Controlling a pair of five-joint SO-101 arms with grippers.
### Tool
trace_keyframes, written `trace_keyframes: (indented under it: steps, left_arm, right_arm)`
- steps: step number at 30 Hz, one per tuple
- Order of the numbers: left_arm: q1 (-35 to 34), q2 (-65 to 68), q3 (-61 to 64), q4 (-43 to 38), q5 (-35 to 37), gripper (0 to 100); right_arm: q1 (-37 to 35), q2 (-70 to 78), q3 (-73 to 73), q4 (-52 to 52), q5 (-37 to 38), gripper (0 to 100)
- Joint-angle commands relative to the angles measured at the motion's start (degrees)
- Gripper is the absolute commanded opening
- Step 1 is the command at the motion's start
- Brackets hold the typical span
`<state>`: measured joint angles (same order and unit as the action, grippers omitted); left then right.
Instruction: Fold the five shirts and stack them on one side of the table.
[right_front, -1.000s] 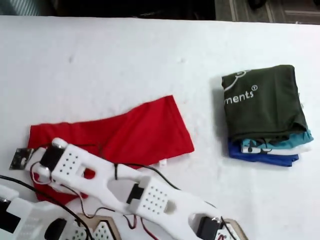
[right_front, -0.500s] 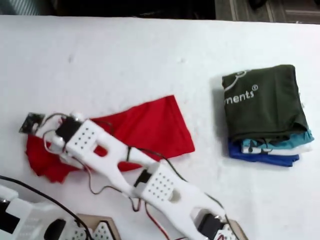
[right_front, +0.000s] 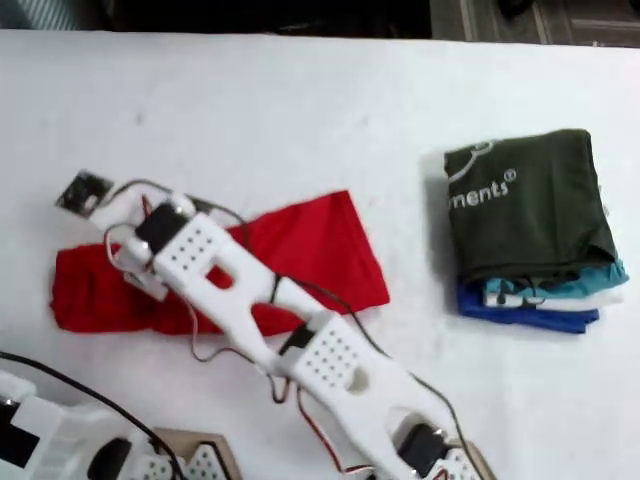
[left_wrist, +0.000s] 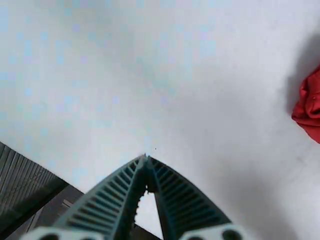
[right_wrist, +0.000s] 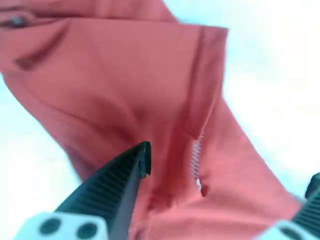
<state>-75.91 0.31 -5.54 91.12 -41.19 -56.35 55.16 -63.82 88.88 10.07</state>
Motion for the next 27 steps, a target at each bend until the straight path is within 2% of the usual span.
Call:
trace_keyframes:
  steps: [1,6,9,13,19,22,27]
  left_arm:
    - [0.1,-2.4,-1.6,-0.3,-0.7,3]
    - [0.1,-2.4,-1.8,-0.3,-0.7,3]
    - [0.4,-2.4,-1.9,-0.3,-0.7,3]
    - [1.0,-2.4,-1.7,-0.3,-0.7,3]
    - [1.0,-2.4,-1.7,-0.3,-0.7,3]
    - [1.1,-2.4,-1.7,-0.3,-0.7,3]
    - [1.1,-2.4,-1.6,-0.7,-0.8,3]
  right_arm:
    - [1.7,-2.6,-2.8,0.5,-0.4,46.7]
    - [0.7,-5.6,-7.6,5.4,-0.4,45.5]
    - [-1.3,-7.3,-9.1,9.4,-0.4,37.4]
    - [-5.1,-8.6,-7.6,9.6,-0.2,25.2]
    - [-11.6,-2.9,-7.2,8.5,0.4,22.3]
    - [-11.2,2.6,-7.8,5.4,3.4,22.3]
    - [-1.5,5.3,-7.9,-2.3,4.1,22.3]
